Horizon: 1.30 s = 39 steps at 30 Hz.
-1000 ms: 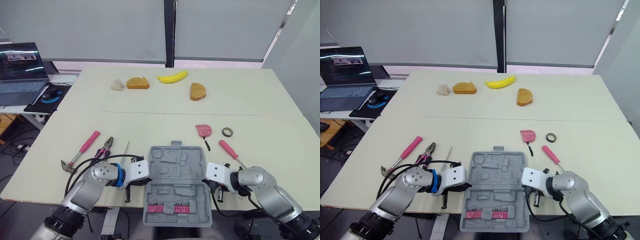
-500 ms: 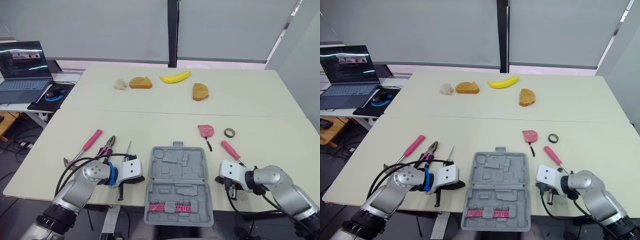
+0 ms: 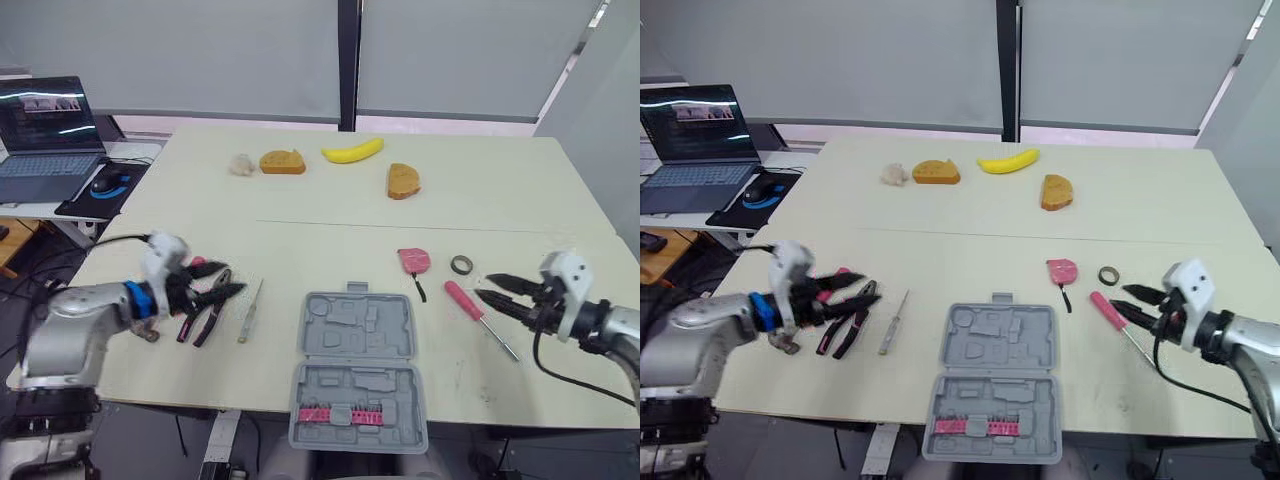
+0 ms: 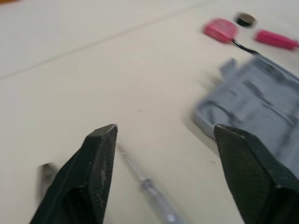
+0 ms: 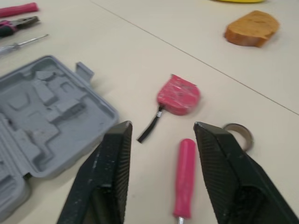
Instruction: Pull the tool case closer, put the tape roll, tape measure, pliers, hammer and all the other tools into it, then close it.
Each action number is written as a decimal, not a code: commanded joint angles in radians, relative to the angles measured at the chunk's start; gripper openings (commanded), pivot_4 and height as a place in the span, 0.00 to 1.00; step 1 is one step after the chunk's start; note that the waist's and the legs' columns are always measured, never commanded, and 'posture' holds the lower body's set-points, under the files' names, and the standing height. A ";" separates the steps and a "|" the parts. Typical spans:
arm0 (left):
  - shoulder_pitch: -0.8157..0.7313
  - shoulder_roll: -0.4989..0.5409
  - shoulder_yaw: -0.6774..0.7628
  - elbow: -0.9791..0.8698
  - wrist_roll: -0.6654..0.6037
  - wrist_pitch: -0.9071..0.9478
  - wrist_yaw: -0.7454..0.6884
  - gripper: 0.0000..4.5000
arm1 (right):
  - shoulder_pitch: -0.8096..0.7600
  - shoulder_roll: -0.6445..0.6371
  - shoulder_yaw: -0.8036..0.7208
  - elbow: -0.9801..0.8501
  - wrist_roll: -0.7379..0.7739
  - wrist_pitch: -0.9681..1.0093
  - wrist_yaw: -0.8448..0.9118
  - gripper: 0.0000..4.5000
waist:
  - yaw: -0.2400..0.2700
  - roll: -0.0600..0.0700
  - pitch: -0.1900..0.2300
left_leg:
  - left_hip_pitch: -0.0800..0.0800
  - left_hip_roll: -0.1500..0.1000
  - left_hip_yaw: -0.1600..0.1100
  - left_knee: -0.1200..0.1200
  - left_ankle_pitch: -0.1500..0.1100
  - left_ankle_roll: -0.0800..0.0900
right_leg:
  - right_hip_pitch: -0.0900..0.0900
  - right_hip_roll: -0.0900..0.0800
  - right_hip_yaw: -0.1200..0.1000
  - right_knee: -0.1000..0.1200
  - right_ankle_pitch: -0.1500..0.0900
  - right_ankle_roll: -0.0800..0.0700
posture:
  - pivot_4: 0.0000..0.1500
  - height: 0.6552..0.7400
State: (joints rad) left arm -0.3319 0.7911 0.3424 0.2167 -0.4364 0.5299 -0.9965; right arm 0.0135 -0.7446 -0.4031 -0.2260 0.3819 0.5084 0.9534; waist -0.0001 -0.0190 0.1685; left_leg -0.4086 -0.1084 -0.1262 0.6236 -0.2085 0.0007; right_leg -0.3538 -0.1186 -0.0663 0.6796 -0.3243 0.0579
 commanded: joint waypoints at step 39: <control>-0.302 -0.130 -0.221 -0.259 -0.107 0.052 0.148 1.00 | -0.485 -0.145 0.353 0.523 -0.320 -0.323 -0.040 1.00 | -0.026 -0.002 0.001 | -0.005 -0.001 0.005 0.006 0.003 -0.004 | -0.001 -0.002 0.002 0.000 0.002 -0.002 | 1.00 1.00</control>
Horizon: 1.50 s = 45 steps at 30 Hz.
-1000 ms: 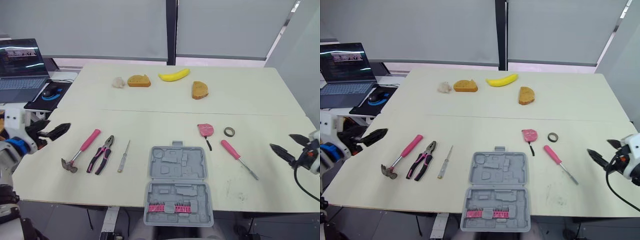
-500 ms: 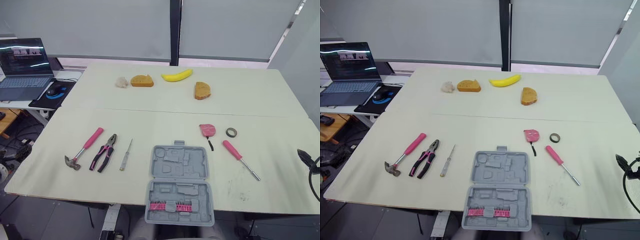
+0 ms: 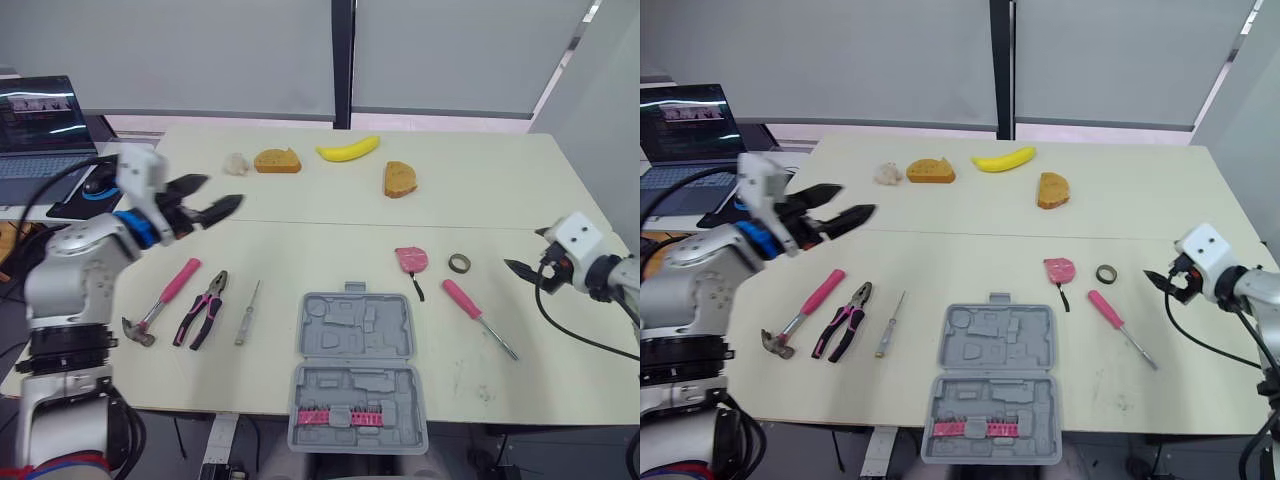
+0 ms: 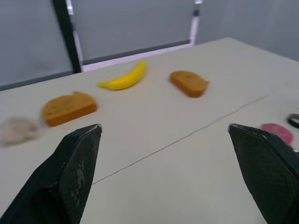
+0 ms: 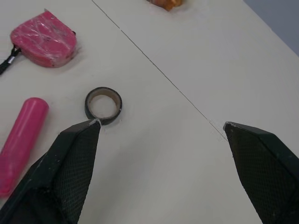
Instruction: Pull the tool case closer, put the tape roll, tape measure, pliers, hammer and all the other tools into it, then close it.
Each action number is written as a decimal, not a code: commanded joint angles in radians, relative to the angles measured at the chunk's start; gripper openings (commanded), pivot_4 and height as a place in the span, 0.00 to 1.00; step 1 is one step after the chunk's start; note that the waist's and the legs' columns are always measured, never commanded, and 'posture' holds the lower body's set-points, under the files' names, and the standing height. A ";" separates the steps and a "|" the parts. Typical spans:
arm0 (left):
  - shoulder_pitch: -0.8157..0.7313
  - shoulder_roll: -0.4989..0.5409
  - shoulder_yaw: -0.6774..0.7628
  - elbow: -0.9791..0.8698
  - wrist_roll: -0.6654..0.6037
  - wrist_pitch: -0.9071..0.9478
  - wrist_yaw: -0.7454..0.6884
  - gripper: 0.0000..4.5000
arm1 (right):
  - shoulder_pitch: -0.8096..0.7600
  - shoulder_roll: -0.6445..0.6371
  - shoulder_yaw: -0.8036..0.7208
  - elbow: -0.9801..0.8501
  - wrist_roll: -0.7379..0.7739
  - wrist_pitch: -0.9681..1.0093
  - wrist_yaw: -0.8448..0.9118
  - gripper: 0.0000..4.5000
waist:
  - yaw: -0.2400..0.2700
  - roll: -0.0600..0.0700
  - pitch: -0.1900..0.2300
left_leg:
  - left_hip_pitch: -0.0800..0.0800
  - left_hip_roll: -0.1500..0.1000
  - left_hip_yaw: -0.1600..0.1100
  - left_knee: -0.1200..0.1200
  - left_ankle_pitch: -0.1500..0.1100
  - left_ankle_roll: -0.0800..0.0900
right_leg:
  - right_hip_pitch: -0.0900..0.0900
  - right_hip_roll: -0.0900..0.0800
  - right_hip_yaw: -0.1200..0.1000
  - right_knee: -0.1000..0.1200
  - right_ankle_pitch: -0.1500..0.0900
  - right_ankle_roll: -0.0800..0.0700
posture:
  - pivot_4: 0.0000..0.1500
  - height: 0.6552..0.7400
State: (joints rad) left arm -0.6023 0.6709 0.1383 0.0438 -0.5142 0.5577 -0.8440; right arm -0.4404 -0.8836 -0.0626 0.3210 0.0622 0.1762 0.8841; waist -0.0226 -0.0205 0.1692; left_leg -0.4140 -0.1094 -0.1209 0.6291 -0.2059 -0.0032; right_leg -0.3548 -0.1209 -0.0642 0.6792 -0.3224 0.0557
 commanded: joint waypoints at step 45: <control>0.032 0.054 -0.117 -0.312 -0.084 0.078 -0.290 1.00 | -0.049 -0.083 0.086 -0.315 0.162 0.251 0.252 1.00 | -0.004 0.000 0.002 | -0.001 0.000 -0.002 0.000 -0.002 0.004 | -0.001 0.000 -0.002 0.000 0.000 0.000 | 1.00 1.00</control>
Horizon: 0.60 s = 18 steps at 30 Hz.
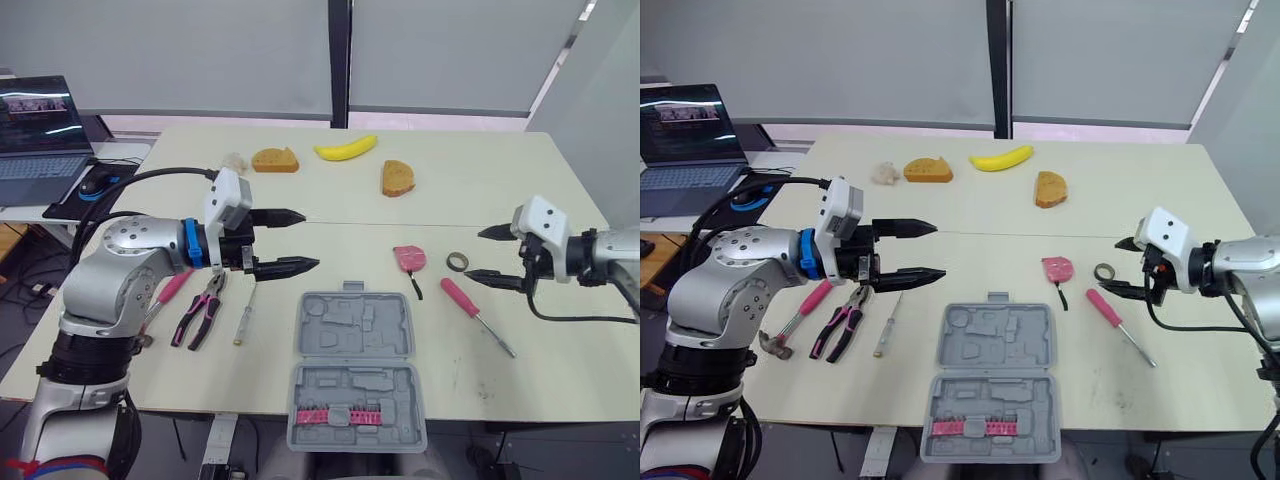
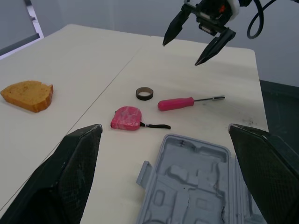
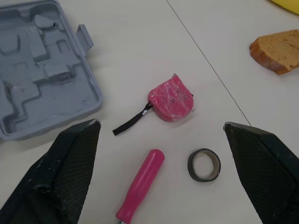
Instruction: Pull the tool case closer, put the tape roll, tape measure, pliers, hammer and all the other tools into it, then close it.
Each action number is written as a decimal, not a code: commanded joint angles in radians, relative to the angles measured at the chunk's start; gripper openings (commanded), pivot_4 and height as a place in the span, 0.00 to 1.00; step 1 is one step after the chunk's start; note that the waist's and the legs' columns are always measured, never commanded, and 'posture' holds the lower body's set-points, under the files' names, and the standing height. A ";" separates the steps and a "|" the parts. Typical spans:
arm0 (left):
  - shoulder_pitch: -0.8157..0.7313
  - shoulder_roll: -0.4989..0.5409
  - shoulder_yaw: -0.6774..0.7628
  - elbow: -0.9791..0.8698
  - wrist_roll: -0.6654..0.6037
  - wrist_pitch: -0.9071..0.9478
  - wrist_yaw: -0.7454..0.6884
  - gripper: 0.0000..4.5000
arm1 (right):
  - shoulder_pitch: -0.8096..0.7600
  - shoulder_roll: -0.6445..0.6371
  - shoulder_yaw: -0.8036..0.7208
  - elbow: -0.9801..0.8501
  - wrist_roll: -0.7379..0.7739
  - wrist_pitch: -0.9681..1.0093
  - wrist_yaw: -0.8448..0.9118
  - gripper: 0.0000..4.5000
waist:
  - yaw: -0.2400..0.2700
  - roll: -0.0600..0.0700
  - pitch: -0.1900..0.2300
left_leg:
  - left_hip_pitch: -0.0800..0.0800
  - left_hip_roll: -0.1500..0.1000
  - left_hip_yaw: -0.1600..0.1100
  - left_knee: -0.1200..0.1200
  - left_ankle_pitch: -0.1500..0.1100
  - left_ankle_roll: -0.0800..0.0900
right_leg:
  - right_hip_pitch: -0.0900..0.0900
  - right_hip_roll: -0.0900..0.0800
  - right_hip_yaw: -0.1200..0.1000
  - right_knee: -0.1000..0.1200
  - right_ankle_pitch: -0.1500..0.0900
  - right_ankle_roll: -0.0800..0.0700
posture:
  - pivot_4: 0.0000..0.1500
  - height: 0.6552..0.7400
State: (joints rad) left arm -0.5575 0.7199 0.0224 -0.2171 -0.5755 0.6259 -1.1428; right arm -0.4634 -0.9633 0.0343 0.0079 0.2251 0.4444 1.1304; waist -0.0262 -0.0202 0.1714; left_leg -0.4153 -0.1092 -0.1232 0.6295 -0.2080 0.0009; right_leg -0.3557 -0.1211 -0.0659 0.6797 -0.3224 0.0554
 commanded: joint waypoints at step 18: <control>0.002 -0.046 -0.050 -0.153 -0.063 0.039 0.059 1.00 | -0.179 0.081 0.140 0.316 -0.217 -0.215 -0.034 0.91 | -0.003 0.000 0.000 | 0.000 0.000 0.000 0.000 0.001 -0.002 | 0.000 0.000 0.000 0.000 0.000 0.000 | 1.00 1.00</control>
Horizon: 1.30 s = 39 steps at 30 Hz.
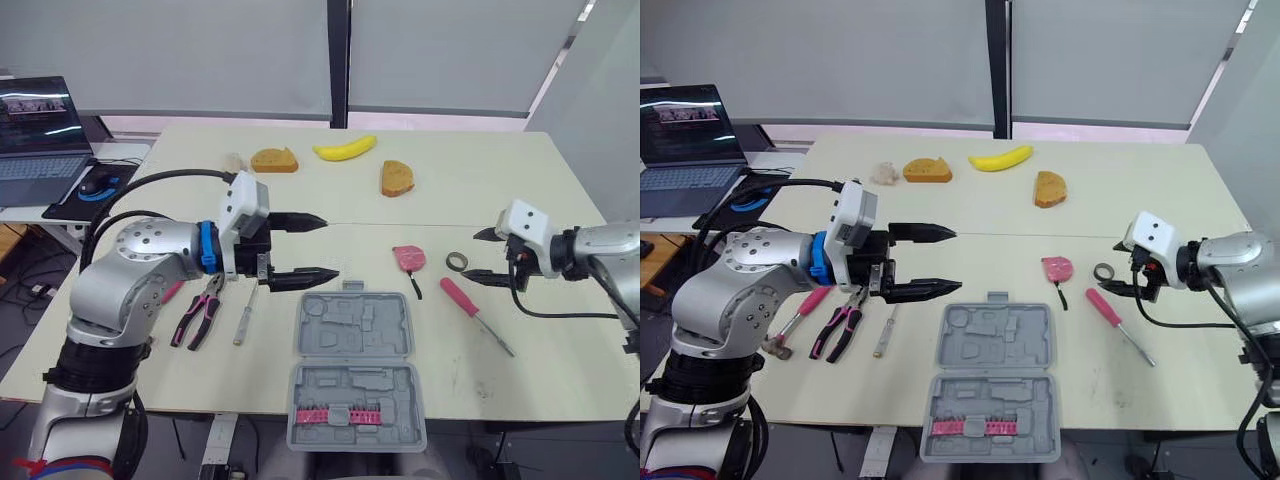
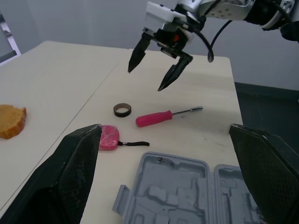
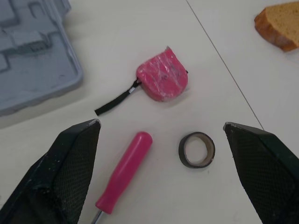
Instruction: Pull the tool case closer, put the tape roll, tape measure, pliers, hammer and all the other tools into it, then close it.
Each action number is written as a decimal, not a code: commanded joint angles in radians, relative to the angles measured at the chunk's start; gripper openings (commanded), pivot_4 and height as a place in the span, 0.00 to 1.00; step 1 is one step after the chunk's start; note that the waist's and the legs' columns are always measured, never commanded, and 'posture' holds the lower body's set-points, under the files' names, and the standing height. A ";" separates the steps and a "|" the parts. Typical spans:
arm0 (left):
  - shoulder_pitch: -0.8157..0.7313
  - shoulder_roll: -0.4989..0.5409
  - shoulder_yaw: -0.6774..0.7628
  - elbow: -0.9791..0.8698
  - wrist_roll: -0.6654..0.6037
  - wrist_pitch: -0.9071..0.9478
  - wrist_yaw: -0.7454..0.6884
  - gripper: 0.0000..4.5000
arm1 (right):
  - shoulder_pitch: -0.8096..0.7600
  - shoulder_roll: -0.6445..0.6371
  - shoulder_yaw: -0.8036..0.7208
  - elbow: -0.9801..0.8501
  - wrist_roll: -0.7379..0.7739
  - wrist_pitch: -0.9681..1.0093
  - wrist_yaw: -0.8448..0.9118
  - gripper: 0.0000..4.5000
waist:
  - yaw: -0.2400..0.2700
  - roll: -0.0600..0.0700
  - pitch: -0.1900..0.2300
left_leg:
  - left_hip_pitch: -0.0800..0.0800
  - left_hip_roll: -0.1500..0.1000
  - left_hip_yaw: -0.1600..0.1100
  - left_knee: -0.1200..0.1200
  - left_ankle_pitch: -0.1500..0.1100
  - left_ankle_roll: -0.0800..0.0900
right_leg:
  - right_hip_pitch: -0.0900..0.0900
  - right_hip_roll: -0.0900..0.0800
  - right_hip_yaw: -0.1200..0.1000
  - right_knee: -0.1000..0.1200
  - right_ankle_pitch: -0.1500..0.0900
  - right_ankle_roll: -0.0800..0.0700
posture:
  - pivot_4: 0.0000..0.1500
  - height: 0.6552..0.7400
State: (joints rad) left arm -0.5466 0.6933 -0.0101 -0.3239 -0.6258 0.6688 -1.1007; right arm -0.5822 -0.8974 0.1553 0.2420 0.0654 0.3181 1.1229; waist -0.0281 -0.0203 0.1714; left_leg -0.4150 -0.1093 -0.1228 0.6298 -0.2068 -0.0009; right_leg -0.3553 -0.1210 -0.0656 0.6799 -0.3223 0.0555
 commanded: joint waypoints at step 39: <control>0.015 -0.040 -0.058 -0.066 0.014 -0.044 0.068 1.00 | -0.331 0.276 0.102 0.881 -0.331 -0.436 -0.227 0.01 | -0.005 0.000 0.000 | 0.001 0.000 0.001 0.000 0.002 -0.003 | 0.001 0.001 0.002 0.000 0.000 0.000 | 1.00 1.00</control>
State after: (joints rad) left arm -0.5291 0.6512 -0.0756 -0.3532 -0.6107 0.6434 -1.0357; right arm -0.8863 -0.6181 0.2672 1.1198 -0.2610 -0.1046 0.9028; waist -0.0328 -0.0203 0.1715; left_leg -0.4138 -0.1089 -0.1214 0.6302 -0.2050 -0.0037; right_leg -0.3548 -0.1195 -0.0640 0.6803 -0.3222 0.0552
